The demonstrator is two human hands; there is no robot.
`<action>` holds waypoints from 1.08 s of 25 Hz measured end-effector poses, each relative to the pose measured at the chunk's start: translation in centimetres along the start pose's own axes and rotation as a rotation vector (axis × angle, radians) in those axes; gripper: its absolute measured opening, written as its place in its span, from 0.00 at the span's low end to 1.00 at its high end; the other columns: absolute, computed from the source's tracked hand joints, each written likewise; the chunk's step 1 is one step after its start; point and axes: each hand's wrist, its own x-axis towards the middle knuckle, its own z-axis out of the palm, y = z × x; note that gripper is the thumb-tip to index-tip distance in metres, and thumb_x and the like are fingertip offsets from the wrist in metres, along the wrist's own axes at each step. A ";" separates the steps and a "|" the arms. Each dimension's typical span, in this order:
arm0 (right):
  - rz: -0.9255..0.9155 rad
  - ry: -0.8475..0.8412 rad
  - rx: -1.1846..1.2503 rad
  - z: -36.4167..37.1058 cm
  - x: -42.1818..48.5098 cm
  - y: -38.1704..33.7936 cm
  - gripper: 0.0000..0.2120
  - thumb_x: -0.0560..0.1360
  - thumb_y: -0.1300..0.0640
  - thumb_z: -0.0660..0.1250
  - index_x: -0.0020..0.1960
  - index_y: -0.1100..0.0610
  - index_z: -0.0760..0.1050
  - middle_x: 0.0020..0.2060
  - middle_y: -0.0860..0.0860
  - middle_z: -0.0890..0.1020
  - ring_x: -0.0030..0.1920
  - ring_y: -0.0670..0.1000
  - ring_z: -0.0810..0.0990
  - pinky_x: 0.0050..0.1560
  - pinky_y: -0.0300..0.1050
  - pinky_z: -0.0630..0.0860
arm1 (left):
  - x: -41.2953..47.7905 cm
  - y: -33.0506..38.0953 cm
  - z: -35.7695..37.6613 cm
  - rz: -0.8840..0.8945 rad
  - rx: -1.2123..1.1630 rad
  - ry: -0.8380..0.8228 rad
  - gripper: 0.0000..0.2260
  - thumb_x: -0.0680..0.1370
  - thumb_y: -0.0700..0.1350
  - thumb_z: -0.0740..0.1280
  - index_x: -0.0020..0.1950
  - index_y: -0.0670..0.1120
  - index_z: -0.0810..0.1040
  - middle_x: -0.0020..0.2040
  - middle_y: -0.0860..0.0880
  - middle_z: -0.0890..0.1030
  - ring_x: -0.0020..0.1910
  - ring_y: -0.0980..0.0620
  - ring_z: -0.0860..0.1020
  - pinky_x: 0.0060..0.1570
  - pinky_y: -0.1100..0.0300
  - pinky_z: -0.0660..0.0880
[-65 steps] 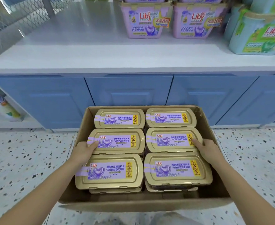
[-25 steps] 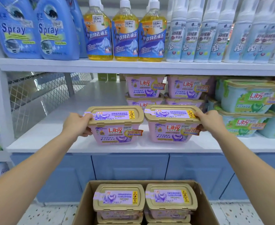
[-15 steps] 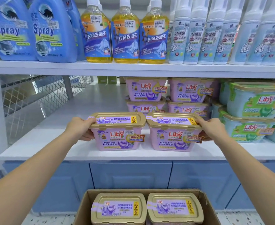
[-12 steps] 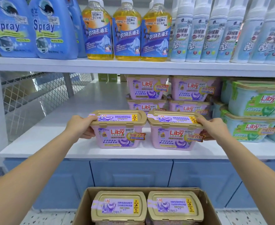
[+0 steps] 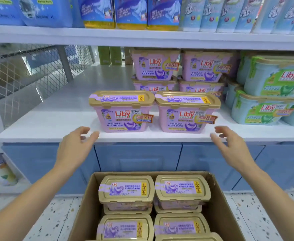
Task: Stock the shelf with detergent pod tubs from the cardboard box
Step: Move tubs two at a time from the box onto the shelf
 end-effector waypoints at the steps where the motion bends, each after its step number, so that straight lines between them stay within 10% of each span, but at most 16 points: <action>1: -0.041 -0.033 -0.108 0.8 -1.6 1.1 0.19 0.76 0.50 0.62 0.62 0.59 0.72 0.56 0.53 0.77 0.57 0.54 0.75 0.53 0.48 0.70 | -1.4 -1.6 0.6 0.026 0.121 0.015 0.21 0.74 0.57 0.64 0.61 0.45 0.76 0.57 0.44 0.80 0.53 0.40 0.79 0.51 0.46 0.76; 9: 0.285 -0.290 -0.256 9.4 -10.6 10.0 0.21 0.76 0.51 0.63 0.64 0.62 0.68 0.59 0.61 0.78 0.60 0.61 0.75 0.56 0.52 0.71 | -8.8 -11.3 9.0 -0.066 0.240 -0.295 0.18 0.76 0.50 0.64 0.61 0.42 0.74 0.52 0.40 0.83 0.52 0.39 0.80 0.46 0.51 0.72; 18: 0.646 -0.161 0.105 13.1 -9.6 11.3 0.22 0.78 0.46 0.57 0.53 0.66 0.73 0.52 0.64 0.80 0.54 0.65 0.77 0.54 0.55 0.73 | -8.5 -12.0 12.6 -0.690 -0.396 -0.371 0.11 0.78 0.48 0.60 0.54 0.43 0.73 0.41 0.46 0.79 0.41 0.46 0.78 0.37 0.54 0.78; 27: 0.615 -0.152 0.011 12.3 -9.1 10.6 0.25 0.78 0.47 0.56 0.43 0.69 0.77 0.41 0.64 0.81 0.43 0.61 0.76 0.43 0.47 0.68 | -8.7 -12.4 12.2 -0.544 -0.295 -0.306 0.16 0.78 0.49 0.60 0.52 0.37 0.79 0.44 0.42 0.81 0.43 0.42 0.81 0.48 0.49 0.78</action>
